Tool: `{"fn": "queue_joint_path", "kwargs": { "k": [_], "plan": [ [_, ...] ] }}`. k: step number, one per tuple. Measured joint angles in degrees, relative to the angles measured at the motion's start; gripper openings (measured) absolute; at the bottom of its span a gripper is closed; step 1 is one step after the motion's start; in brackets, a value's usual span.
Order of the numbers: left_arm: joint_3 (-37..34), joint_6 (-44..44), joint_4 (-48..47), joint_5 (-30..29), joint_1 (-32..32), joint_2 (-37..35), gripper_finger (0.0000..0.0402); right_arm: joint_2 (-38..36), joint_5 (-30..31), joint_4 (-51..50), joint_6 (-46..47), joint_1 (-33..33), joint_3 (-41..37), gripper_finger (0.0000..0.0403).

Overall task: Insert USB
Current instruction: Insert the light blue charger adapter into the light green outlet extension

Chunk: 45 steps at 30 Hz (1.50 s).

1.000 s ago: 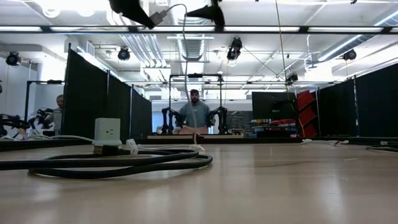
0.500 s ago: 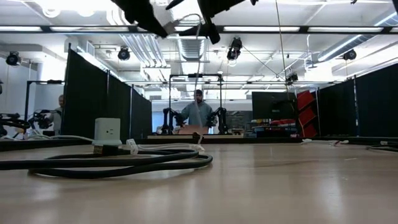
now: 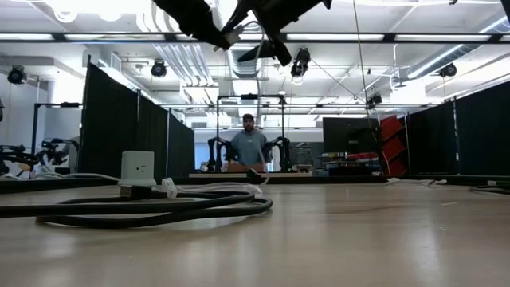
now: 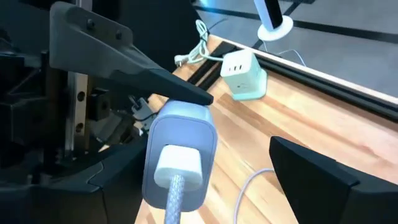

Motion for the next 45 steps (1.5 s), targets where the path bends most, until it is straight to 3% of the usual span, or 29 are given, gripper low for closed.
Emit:
{"fn": "queue_joint_path", "kwargs": {
  "k": [7, 13, 14, 24, 33, 35, 38, 42, 45],
  "plan": [
    [0.00, 1.19, 0.69, 0.66, -0.02, 0.00, 0.0195, -0.02, -0.13, 0.82, 1.13, 0.02, 0.00, 0.0234],
    [0.00, 1.39, 0.98, 2.33, -0.07, 0.00, 0.0195, -0.10, -2.78, 0.97, 2.91, -0.06, 0.07, 0.0116],
    [0.00, 1.52, 1.31, 2.17, -0.07, 0.00, 0.0195, -0.14, -3.32, 0.96, 3.08, -0.17, 0.07, 0.0110],
    [0.40, 4.16, -0.98, 2.84, -0.16, -1.20, 0.0195, -0.20, -4.28, 1.60, 0.33, -0.22, 0.07, 0.0117],
    [0.52, 3.94, -7.64, 5.14, -0.33, -9.64, 0.0194, -0.15, -7.15, 7.68, -5.63, 0.07, 0.14, 0.0117],
    [0.50, 3.35, -11.45, 2.87, -0.16, -11.62, 0.0178, -0.28, -4.33, 6.45, -6.88, -0.14, -0.15, 0.0116],
    [0.76, 3.27, -11.76, 2.19, 0.13, -13.24, 0.0203, -0.20, -0.52, 5.56, -8.33, -0.90, -0.17, 0.0115],
    [0.37, 1.09, -15.51, 1.89, 0.97, -13.60, 0.0226, -0.34, -1.97, 5.47, -8.82, -0.92, -0.17, 0.0115],
    [0.43, 0.13, -16.23, -1.95, 1.93, -14.97, 0.0223, -0.37, -2.04, 6.22, -10.06, -0.87, -0.17, 0.0115]
  ]
}}
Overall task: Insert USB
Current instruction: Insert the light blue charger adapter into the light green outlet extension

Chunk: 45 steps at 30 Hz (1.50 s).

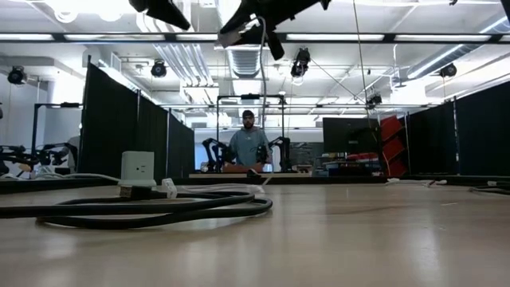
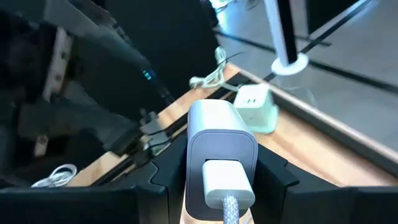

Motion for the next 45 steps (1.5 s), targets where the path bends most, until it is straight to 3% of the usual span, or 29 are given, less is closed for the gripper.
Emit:
{"fn": "queue_joint_path", "kwargs": {
  "k": [5, 10, 14, 19, 23, 26, 29, 32, 37, 41, 45],
  "plan": [
    [-0.01, 0.33, -3.85, -0.84, 3.72, -0.04, 0.0194, -0.69, -0.83, 0.02, -2.17, 0.71, 0.07, 0.0115],
    [-0.01, -5.48, -11.04, -0.08, 13.22, 2.95, 0.0158, -3.05, -2.58, -1.98, -4.10, 1.89, 0.07, 0.0115],
    [-0.06, -11.67, -15.42, 8.12, 23.18, 7.50, 0.0134, -6.00, -3.22, -5.78, -4.19, 2.90, 0.17, 0.0115],
    [-0.08, -12.71, -15.74, 19.48, 34.21, 12.66, 0.0130, -10.15, -3.43, -12.61, -4.89, 4.06, 0.17, 0.0115],
    [0.12, -15.39, -15.70, 21.06, 41.10, 16.28, 0.0154, -13.42, -3.41, -18.50, -4.88, 5.03, 0.17, 0.0115],
    [0.66, -22.33, -13.81, 20.83, 44.95, 19.30, 0.0178, -14.93, -2.40, -21.52, -5.34, 5.56, 0.17, 0.0115],
    [1.40, -23.37, -13.81, 16.26, 46.70, 23.04, 0.0180, -16.24, -1.38, -22.47, -6.49, 5.92, 0.17, 0.0115],
    [2.23, -22.47, -14.17, 10.12, 47.52, 26.92, 0.0136, -16.45, -1.33, -22.74, -7.29, 5.92, 0.17, 0.0115],
    [3.77, -22.92, -14.08, 3.41, 47.84, 31.79, 0.0019, -15.90, -1.35, -24.68, -8.21, 5.92, 0.17, 0.0115],
    [4.18, -22.14, -15.66, -0.51, 48.31, 34.93, 0.0008, -15.64, -1.32, -27.06, -8.27, 6.61, 0.15, 0.0115],
    [4.18, -22.02, -15.96, -0.89, 48.67, 38.11, 0.0001, -15.63, -1.32, -27.67, -8.28, 7.46, 0.10, 0.0115]
  ]
}}
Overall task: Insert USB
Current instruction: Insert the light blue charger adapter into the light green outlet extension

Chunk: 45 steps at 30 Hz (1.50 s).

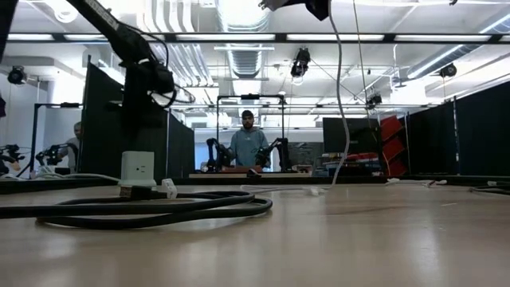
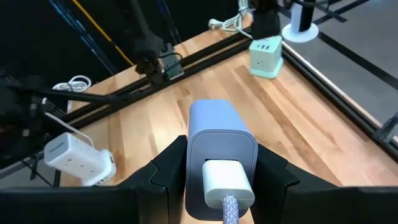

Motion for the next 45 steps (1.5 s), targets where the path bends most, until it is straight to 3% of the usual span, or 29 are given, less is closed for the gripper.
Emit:
{"fn": "queue_joint_path", "kwargs": {
  "k": [14, 21, 26, 33, 40, 45],
  "plan": [
    [-0.39, 6.70, 1.26, 0.47, 0.07, 7.23, 0.0000, -0.02, 0.40, -0.41, 0.60, 3.32, 0.01, 0.0115],
    [-0.55, 10.24, -3.41, 14.93, -0.24, 5.84, 0.0000, -0.04, 1.05, -0.52, 1.60, 4.23, -0.01, 0.0115],
    [-1.31, 12.22, -5.60, 21.69, -0.48, 4.93, 0.0000, -0.04, 2.48, -0.41, 1.63, 4.21, 0.01, 0.0115],
    [-7.05, 12.67, -4.83, 39.80, -2.43, 2.18, 0.0000, 0.19, 3.17, -0.32, 0.38, 4.21, -0.03, 0.0115],
    [-11.16, 12.63, -4.09, 40.24, -3.92, -0.11, 0.0000, 3.16, 6.74, 0.66, -3.06, 4.19, -2.09, 0.0115],
    [-11.21, 12.70, -2.91, 40.50, -3.81, -6.38, 0.0000, 8.66, 7.11, 9.59, -6.79, 4.40, -6.17, 0.0115]
  ]
}}
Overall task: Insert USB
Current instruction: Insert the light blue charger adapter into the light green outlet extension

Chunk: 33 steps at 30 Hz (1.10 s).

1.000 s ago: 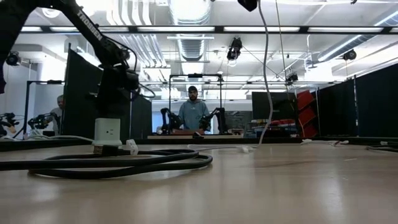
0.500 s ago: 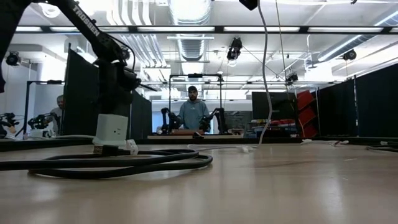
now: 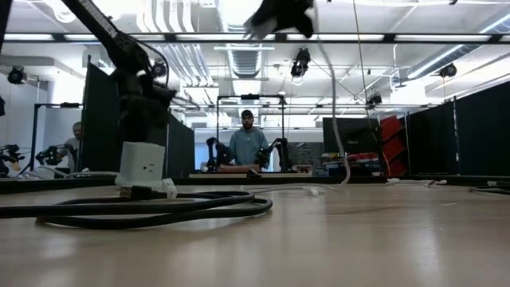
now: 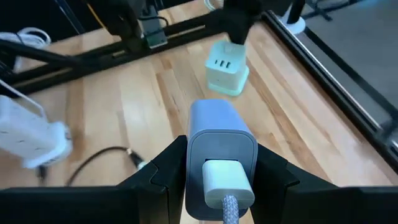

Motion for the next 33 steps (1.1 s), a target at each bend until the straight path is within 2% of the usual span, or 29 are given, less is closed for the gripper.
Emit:
{"fn": "queue_joint_path", "kwargs": {
  "k": [4, 9, 17, 20, 25, 28, 33],
  "plan": [
    [-0.91, 0.26, 1.68, -2.88, 1.02, -5.33, 0.0000, 5.56, -0.15, 14.81, -3.81, 0.05, -3.35, 0.0115],
    [-3.94, -2.21, 0.41, -3.20, 1.75, -9.19, 0.0000, 13.99, 0.05, 29.59, -6.89, 0.03, -4.88, 0.0115],
    [-14.46, -8.08, 6.85, -2.59, 1.86, -15.38, 0.0000, 28.73, 8.86, 51.92, -4.56, 0.21, -4.76, 0.0115],
    [-16.61, -9.07, 9.12, -2.75, 1.86, -17.78, 0.0000, 33.05, 13.16, 56.60, -4.02, 0.40, -3.87, 0.0115],
    [-17.15, -9.67, 10.20, -3.33, 1.82, -19.71, 0.0000, 40.96, 13.49, 60.85, -4.79, 0.38, 0.23, 0.0115],
    [-17.21, -9.66, 10.30, -3.53, 1.82, -19.70, 0.0000, 45.33, 14.56, 61.30, -6.57, 0.40, 4.32, 0.0115],
    [-17.33, -9.64, 10.42, -3.47, 1.82, -19.69, 0.0000, 50.56, 19.74, 60.67, -7.57, 0.35, 10.09, 0.0115]
  ]
}}
